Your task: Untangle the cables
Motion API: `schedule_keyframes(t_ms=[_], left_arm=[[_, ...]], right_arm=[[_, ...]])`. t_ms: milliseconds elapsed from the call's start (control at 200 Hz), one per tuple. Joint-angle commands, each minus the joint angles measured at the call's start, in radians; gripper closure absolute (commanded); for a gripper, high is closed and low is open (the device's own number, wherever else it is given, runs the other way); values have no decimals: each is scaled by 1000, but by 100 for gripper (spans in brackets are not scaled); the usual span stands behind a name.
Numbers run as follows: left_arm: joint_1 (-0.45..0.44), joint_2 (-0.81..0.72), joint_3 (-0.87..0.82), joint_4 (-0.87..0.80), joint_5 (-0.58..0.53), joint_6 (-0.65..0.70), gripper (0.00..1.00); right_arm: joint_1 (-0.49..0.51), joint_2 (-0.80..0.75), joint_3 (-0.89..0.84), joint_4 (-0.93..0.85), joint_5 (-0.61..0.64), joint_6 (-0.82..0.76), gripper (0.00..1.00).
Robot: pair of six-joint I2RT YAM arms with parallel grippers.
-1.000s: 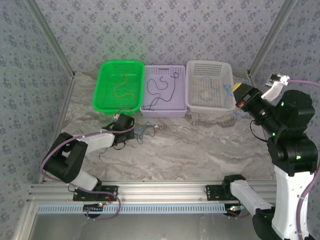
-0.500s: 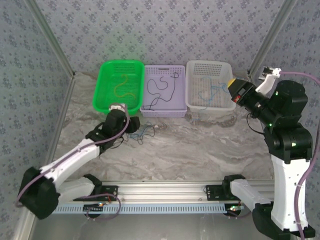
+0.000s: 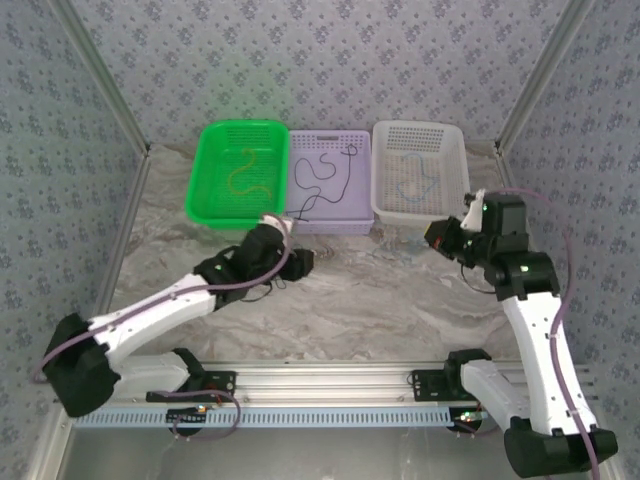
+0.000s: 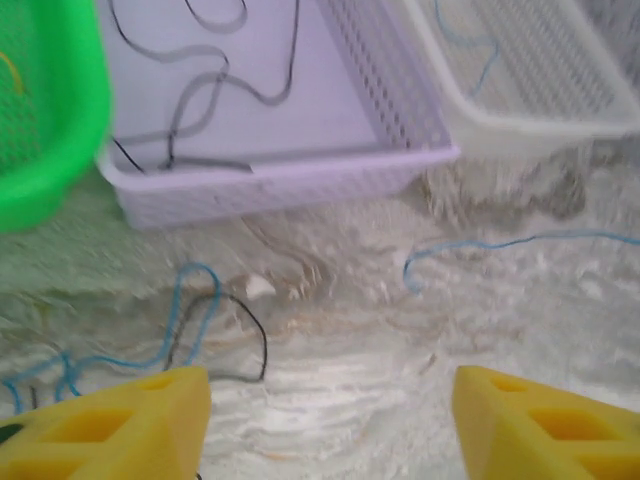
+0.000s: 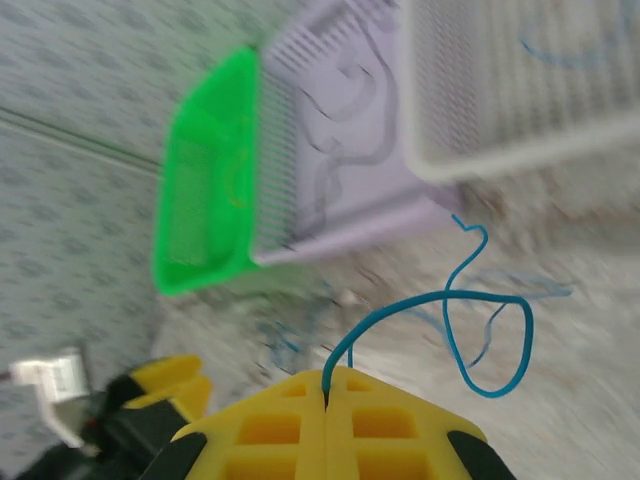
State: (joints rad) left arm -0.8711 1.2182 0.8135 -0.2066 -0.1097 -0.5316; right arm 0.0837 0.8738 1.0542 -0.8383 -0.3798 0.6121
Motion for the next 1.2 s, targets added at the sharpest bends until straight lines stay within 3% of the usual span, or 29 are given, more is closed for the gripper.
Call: schedule_keyframes(t_ms=[0,205,415,575,735,959,1199], left_arm=[[-93,116,57,10,-62,16,40],[-203,393,213,24,-96,88,32],[-202,588,437,8,-128,60,24],[-169,691,582,2,-138,-19,25],[-143,733,650,-24,-109,-222,27],[-175,825,755,-72,-60,-581,28],[-190,908,760,13,-27,-879,27]], right_arm=[[-24,-43,-62,-45,45,-72,100],[-48,-60,-52,-78,110,-104,100],[-47,-91,-15,-137,150,-118,100],[-47,-141,6,-182,163,-141,100],[-48,-204,11,-224,100,-155,100],[-36,-299,-43,-237,-95,-127,100],[-33,-326,-44,-251,-126,-152,100]])
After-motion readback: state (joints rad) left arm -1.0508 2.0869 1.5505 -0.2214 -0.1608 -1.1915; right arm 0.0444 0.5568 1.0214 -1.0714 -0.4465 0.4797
